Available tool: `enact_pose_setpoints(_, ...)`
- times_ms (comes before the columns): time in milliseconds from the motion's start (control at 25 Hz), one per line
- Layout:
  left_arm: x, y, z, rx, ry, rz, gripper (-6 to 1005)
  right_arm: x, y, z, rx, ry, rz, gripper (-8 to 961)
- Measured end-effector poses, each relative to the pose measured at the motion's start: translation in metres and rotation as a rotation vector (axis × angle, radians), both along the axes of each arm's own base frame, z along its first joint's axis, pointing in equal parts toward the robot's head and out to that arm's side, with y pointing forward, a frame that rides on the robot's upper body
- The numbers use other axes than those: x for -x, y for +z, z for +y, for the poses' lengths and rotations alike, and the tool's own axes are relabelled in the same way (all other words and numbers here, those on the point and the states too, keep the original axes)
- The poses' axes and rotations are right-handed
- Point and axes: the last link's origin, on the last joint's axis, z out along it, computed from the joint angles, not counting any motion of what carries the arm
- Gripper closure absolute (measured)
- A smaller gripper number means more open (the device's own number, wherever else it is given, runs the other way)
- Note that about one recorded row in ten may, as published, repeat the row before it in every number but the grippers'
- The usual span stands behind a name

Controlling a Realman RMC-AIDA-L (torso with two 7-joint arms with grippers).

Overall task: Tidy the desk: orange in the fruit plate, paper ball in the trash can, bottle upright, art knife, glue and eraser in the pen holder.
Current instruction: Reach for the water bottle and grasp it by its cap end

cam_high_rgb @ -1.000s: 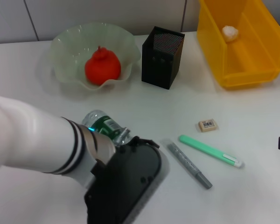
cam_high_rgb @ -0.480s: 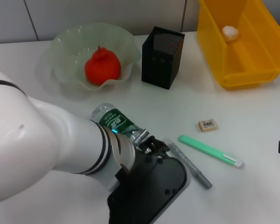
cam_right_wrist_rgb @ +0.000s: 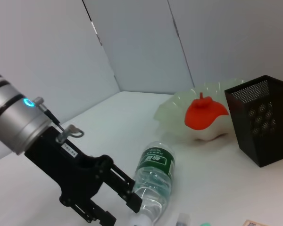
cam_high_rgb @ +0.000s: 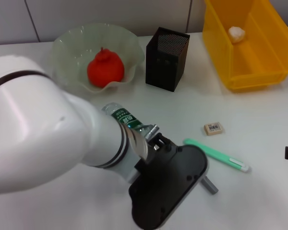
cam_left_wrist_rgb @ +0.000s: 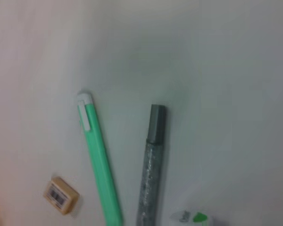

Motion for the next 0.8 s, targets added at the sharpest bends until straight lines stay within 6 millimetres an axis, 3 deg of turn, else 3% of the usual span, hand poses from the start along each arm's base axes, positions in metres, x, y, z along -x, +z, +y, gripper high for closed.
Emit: enact_pose_setpoints(800, -0.013, -0.018, -0.005, 0.015, -0.027, -0.048, 324, -0.004, 0.000, -0.002, -0.010, -0.007, 0.000, 172)
